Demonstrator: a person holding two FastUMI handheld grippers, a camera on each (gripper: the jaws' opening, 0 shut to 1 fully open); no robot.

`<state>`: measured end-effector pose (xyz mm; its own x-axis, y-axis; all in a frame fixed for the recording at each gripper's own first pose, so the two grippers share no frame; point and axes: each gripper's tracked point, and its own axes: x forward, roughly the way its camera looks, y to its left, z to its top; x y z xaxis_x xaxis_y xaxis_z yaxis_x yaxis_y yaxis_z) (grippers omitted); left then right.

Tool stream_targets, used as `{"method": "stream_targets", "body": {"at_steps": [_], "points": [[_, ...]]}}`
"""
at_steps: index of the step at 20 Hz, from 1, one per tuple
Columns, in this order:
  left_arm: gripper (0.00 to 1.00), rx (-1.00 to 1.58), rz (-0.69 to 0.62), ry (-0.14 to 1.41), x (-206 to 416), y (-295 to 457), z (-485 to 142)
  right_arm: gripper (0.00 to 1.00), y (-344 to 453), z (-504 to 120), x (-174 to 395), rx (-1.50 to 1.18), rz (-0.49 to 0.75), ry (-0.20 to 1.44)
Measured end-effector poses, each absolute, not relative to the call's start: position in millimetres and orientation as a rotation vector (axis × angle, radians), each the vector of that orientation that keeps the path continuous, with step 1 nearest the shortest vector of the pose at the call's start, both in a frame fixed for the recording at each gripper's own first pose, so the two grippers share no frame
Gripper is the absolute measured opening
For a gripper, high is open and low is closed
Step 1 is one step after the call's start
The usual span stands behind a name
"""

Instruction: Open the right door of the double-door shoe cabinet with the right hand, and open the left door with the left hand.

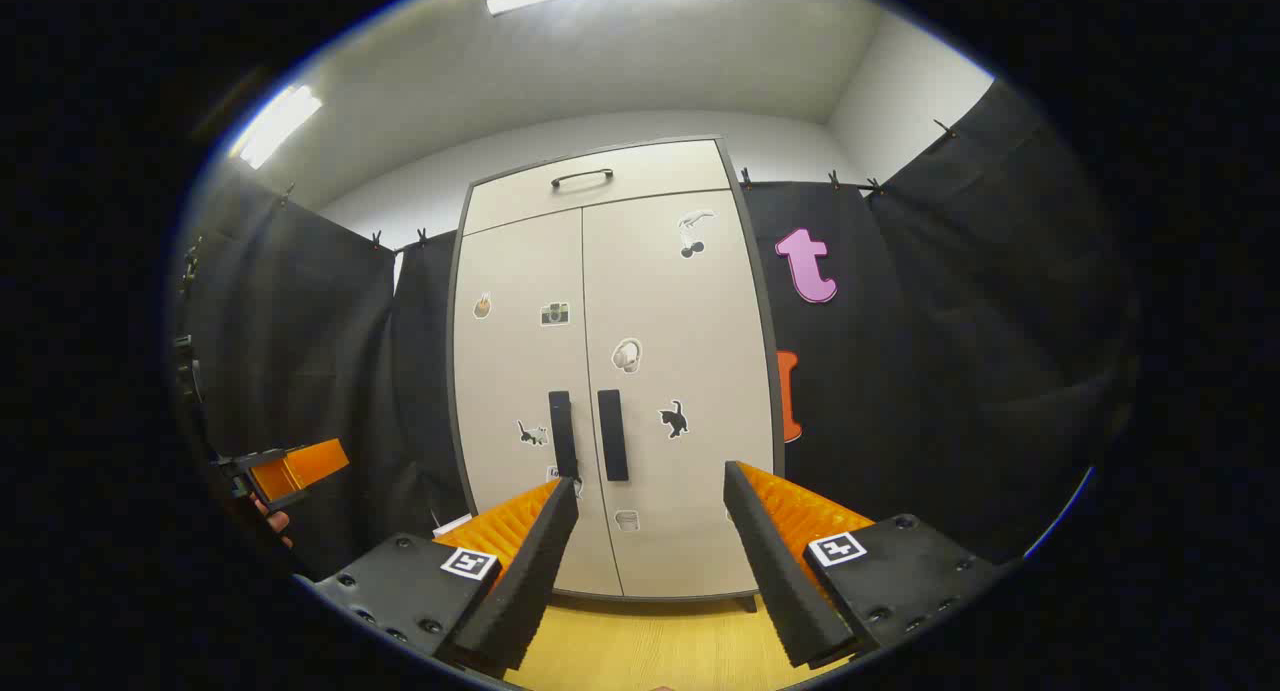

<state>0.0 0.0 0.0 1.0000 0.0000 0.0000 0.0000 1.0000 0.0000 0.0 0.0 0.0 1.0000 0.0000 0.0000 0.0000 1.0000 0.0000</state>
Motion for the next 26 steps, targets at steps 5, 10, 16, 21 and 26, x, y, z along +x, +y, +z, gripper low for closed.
{"method": "stream_targets", "body": {"at_steps": [5, 10, 16, 21, 26], "points": [[0.95, 0.002, 0.008, -0.003, 0.4, 0.7, 1.1, 0.97, -0.1, -1.5, -0.7, 0.002, -0.004, 0.005], [0.94, 0.006, 0.017, -0.006, -1.0, 4.6, 2.8, 0.97, -0.4, 0.0, -2.3, 0.004, -0.009, 0.0], [0.94, 0.005, 0.019, -0.007, 0.2, 6.9, 1.9, 0.97, 5.7, -6.1, 2.7, 0.011, 0.001, 0.013], [0.94, 0.001, 0.027, 0.001, 2.0, 12.5, -2.8, 0.97, 22.3, -5.0, 30.9, 0.007, 0.049, 0.019], [0.95, 0.009, 0.045, -0.006, 3.0, 20.1, -3.1, 0.97, 35.6, 15.1, 93.5, -0.011, 0.077, -0.009]]}}
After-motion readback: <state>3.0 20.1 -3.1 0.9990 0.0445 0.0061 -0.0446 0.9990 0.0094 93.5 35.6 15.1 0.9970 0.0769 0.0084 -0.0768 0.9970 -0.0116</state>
